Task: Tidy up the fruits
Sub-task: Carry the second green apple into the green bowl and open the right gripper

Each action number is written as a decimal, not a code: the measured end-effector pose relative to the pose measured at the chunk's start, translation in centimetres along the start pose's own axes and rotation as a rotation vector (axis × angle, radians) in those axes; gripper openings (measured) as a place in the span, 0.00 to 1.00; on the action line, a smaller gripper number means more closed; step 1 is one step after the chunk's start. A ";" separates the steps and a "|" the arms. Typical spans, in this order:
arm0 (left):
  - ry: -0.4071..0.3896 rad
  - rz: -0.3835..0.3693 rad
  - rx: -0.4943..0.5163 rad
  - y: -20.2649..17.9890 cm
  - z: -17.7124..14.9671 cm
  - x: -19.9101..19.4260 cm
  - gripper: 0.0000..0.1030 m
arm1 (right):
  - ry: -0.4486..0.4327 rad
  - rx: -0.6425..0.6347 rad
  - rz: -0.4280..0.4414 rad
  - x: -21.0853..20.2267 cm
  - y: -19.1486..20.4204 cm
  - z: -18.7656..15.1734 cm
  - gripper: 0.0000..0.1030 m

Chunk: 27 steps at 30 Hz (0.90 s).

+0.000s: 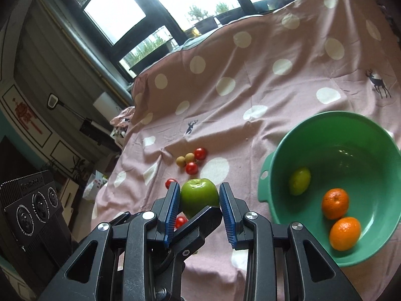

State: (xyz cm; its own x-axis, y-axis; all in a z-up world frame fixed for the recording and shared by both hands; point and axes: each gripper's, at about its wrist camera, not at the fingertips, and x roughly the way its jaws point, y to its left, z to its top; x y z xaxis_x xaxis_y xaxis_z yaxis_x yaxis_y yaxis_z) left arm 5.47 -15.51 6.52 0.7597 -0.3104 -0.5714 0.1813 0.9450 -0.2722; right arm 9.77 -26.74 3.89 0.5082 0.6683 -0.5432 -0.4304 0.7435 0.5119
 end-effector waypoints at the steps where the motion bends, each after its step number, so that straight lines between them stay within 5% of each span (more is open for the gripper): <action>1: 0.003 -0.006 0.010 -0.5 0.2 0.3 0.37 | -0.011 0.009 -0.003 -0.4 -0.4 0.1 0.34; 13: 0.059 -0.080 0.073 -4.8 1.3 4.2 0.37 | -0.070 0.120 -0.054 -3.6 -5.7 0.9 0.34; 27: 0.156 -0.149 0.069 -6.6 1.0 8.9 0.37 | -0.041 0.240 -0.116 -3.7 -10.7 0.8 0.34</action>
State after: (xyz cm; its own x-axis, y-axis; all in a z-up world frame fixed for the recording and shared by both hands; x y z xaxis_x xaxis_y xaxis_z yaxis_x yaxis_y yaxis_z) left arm 11.63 -24.46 3.96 0.6161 -0.4543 -0.6434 0.3310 0.8906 -0.3120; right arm 13.12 -37.21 0.92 0.5755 0.5737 -0.5828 -0.1811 0.7843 0.5933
